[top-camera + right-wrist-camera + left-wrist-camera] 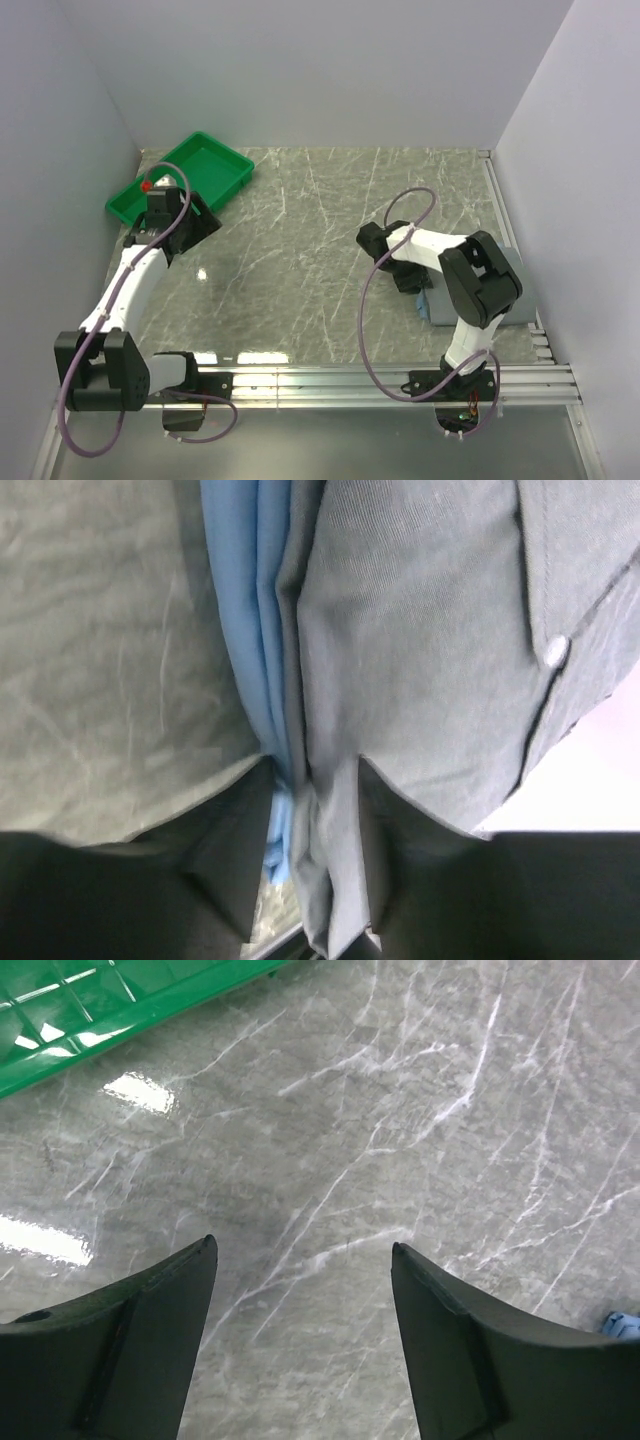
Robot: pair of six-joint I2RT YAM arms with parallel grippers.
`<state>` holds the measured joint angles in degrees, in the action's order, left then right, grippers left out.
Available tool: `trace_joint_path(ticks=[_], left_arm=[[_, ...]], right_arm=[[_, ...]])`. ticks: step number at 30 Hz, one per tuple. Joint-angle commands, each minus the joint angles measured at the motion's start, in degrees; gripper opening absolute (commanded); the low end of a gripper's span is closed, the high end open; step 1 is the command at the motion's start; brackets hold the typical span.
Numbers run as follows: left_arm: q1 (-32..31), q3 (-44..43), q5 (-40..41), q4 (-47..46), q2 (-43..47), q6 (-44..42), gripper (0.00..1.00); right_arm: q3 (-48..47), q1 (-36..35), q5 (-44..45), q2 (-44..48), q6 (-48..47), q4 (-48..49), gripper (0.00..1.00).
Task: Fold and stack the long sleeve shirts
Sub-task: Neatly place the folded shirt to the corner
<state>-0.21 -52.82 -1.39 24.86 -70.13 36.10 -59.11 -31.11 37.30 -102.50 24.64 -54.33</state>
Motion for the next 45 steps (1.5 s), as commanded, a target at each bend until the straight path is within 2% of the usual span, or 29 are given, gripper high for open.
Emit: trace_joint_path(ticks=[1,4,7,11,17,21,27,34,45], left_arm=[[0.03,-2.02,1.21,3.41,4.9,0.29,0.77],[0.03,-6.06,2.87,7.64,8.33,-0.76,0.82],[0.03,-12.91,5.69,14.58,11.32,-3.21,0.91],[0.03,-24.75,10.52,22.76,16.84,-5.95,0.99],[-0.49,-34.44,21.75,30.15,26.79,-5.78,0.99],[-3.73,-32.88,29.68,32.62,30.92,-5.69,0.99],[-8.84,-28.58,35.83,29.38,39.97,-8.32,0.99],[-11.57,-21.28,36.81,22.69,51.48,-12.37,0.99],[-11.66,-19.25,36.19,19.61,54.31,-13.68,0.99]], right_arm=[[-1.87,-1.75,0.05,6.42,1.02,-2.18,0.59],[-7.58,-3.77,0.23,10.98,2.16,-5.61,0.73],[-14.17,-4.57,-0.73,17.47,2.78,-7.63,0.82],[-18.84,-4.66,-2.84,28.03,2.43,-5.98,0.85],[-17.19,-4.57,-0.57,47.98,1.38,-0.19,0.96],[-13.84,-4.48,2.16,62.29,-0.03,5.36,0.98],[-8.13,-4.57,5.24,74.7,-2.23,12.13,0.99],[-1.45,-4.4,6.47,81.75,-0.91,14.42,1.0],[-0.74,-4.57,7.96,84.13,-2.58,15.39,1.0]])
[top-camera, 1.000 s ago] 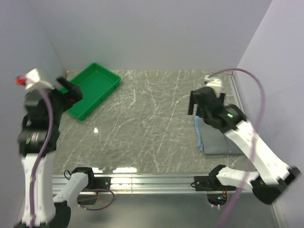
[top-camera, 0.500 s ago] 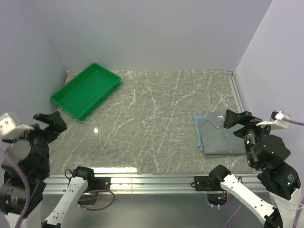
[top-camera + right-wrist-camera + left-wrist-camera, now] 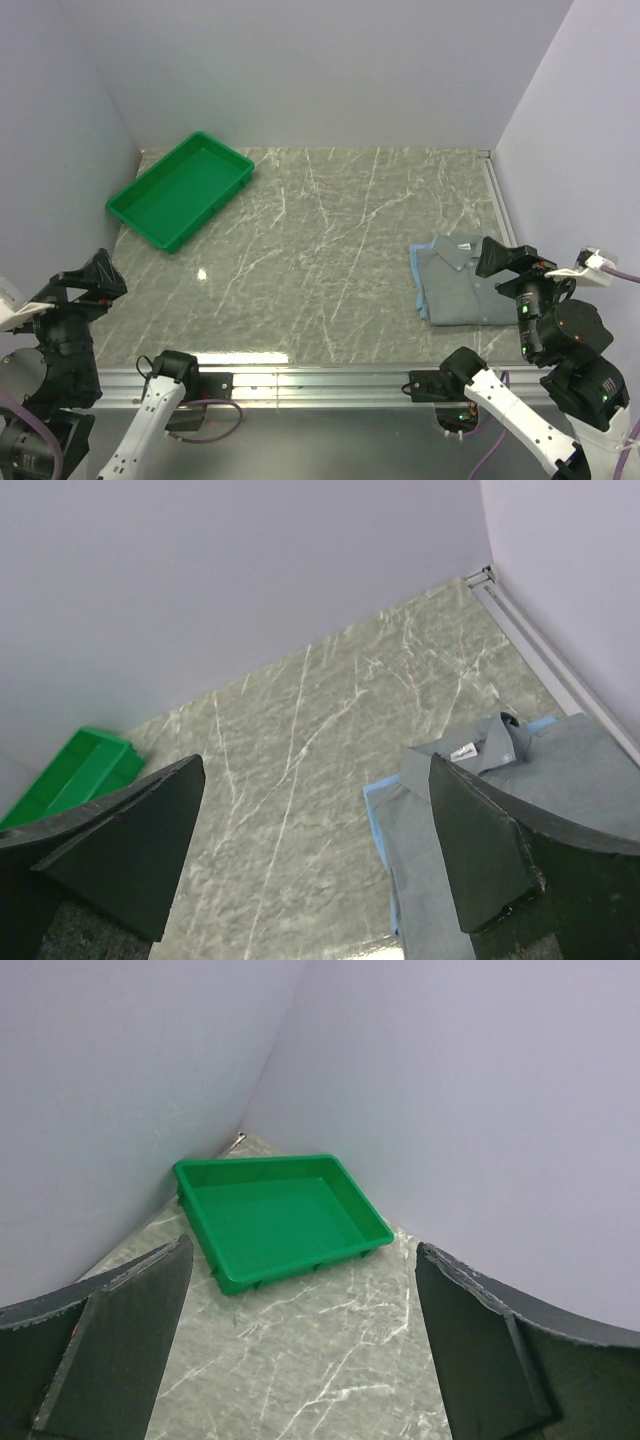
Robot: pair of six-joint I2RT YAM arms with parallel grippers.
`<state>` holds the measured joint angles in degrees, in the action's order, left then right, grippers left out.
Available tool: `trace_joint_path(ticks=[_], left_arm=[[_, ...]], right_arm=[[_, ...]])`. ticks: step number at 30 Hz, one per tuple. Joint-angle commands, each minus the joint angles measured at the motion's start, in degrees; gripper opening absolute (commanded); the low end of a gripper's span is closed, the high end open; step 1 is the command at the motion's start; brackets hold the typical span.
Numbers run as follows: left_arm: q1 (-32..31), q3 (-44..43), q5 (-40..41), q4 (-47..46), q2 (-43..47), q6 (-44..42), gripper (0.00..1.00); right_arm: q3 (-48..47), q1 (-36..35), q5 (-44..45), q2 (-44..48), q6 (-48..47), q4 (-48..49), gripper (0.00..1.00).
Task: Fold and stack the long sleeve shirts
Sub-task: Neatly place the folded shirt to the corner
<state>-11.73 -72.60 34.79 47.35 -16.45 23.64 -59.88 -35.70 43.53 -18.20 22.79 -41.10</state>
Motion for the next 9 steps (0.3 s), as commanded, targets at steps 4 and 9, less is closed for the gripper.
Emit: trace_joint_path(ticks=[4,9], left_arm=[[-0.14,1.84,-0.42,-3.58,1.15,-1.66,1.0],[-0.14,2.46,-0.59,-4.29,1.16,-0.79,0.99]], right_arm=[[0.55,0.11,1.65,-0.08,-0.81,2.78,1.0],[0.29,0.11,1.12,-0.61,-2.13,3.83,1.0]])
